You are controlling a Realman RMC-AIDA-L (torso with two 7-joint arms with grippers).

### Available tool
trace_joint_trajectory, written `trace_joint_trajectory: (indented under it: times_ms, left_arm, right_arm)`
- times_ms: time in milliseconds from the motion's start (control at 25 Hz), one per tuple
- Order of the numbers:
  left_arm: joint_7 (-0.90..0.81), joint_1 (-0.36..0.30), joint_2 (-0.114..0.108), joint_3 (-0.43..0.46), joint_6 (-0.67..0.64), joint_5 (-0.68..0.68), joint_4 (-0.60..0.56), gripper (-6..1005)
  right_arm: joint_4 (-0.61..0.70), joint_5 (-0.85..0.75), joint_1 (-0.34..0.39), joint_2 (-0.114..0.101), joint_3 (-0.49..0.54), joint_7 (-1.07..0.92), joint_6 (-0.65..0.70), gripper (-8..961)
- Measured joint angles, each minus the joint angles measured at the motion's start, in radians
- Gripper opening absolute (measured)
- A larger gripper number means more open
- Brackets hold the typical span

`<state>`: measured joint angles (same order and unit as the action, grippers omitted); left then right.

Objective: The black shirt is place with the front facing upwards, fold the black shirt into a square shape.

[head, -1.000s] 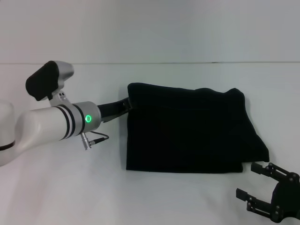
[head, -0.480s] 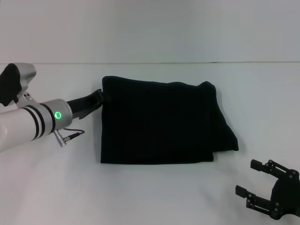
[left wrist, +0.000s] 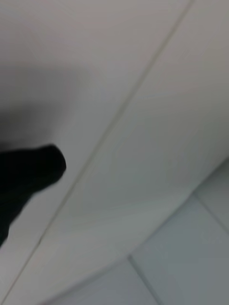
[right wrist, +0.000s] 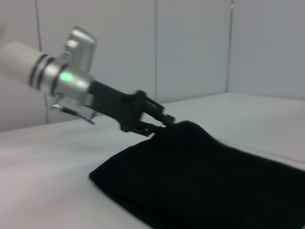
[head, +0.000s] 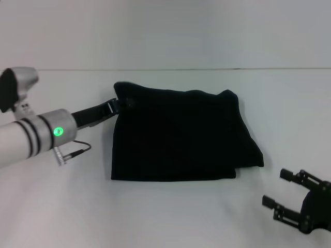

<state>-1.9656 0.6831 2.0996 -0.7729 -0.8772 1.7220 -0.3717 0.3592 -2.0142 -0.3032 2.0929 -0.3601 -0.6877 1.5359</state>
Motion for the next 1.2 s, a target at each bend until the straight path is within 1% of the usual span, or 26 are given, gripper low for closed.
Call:
trace_joint_trajectory:
  times_ms: [160,200,320,400,480,520,600,720,880,1040,1200]
  left_arm:
    - [0.203,-0.079,-0.007,0.065,-0.252,-0.033,-0.078,363]
    - [0.285,-0.107,-0.008,0.085,-0.343,-0.04,-0.102,385]
    - [0.476,-0.172,-0.014,0.099,-0.515,-0.033,-0.142,448]
    - [0.616,-0.221,-0.014,0.1,-0.605,-0.024,-0.152,491]
    - [0.751,-0.288,-0.01,0.106,-0.691,-0.018,-0.154,609]
    - [0.784,-0.317,-0.007,0.108,-0.714,-0.014,-0.155,668]
    - [0.811,-0.353,-0.004,0.111,-0.74,0.001,-0.156,780]
    - [0.826,-0.387,-0.003,0.113,-0.756,0.069,-0.154,938]
    - [0.834,-0.4,0.004,0.114,-0.75,0.176,-0.146,938]
    - [0.848,-0.407,0.008,0.12,-0.747,0.189,-0.145,938]
    - [0.863,-0.397,0.007,0.127,-0.746,0.189,-0.151,938]
  right_arm:
    - [-0.02,0.012,-0.013,0.001,0.069,0.003,0.001,821]
    - [-0.026,0.018,-0.017,0.001,0.082,0.009,0.002,821]
    - [-0.044,0.031,-0.03,0.001,0.1,0.04,0.005,822]
    - [-0.053,0.033,-0.038,0.001,0.095,0.055,0.009,822]
    - [-0.057,0.031,-0.043,0.001,0.08,0.062,0.008,822]
    - [-0.059,0.03,-0.045,0.001,0.067,0.063,0.003,822]
    - [-0.069,0.029,-0.044,0.002,0.044,0.068,-0.007,822]
    - [-0.099,0.028,-0.034,0.001,0.034,0.11,-0.023,822]
    - [-0.105,0.019,-0.018,-0.002,0.022,0.137,-0.065,822]
    - [-0.099,0.016,-0.006,-0.002,0.027,0.139,-0.076,822]
    - [-0.103,0.017,-0.006,-0.002,0.029,0.14,-0.081,822]
